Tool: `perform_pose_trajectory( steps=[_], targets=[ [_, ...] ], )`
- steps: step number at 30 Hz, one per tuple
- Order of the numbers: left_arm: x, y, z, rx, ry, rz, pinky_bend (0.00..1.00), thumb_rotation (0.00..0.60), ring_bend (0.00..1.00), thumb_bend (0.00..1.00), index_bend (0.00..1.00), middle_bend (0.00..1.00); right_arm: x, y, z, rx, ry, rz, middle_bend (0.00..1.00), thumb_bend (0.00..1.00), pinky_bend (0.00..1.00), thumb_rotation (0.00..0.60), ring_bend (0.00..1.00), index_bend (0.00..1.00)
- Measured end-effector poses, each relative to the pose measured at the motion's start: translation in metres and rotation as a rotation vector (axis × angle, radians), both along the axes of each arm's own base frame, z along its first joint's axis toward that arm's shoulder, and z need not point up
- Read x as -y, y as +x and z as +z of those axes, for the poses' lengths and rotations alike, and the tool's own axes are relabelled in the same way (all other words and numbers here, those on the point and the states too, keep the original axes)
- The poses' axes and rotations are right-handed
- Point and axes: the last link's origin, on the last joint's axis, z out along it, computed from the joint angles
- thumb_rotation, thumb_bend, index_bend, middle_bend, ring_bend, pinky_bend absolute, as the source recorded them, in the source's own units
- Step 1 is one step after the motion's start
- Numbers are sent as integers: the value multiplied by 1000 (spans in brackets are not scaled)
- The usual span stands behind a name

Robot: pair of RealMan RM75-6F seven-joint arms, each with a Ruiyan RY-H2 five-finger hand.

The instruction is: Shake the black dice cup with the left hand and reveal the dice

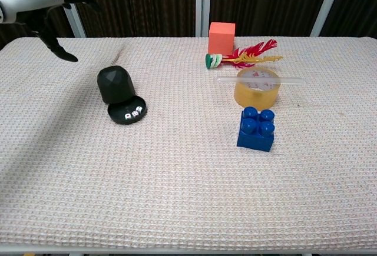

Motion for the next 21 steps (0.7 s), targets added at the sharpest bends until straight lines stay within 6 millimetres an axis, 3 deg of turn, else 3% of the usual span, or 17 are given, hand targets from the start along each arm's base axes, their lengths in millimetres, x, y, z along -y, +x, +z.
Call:
perform_pose_trajectory(
  steps=[5, 11, 21],
  targets=[
    [8, -11, 26, 11, 132, -3, 106, 600, 0, 73, 142, 68, -1, 4, 4, 12, -16, 25, 0, 134, 0, 600, 0, 0],
    [36, -40, 63, 13, 316, 36, 99, 600, 0, 69, 142, 68, -4, 10, 8, 16, -24, 66, 0, 134, 0, 600, 0, 0],
    [117, -99, 98, -35, 528, 111, 95, 600, 0, 48, 142, 71, -12, 19, 11, 15, -38, 142, 0, 134, 0, 600, 0, 0]
  ],
)
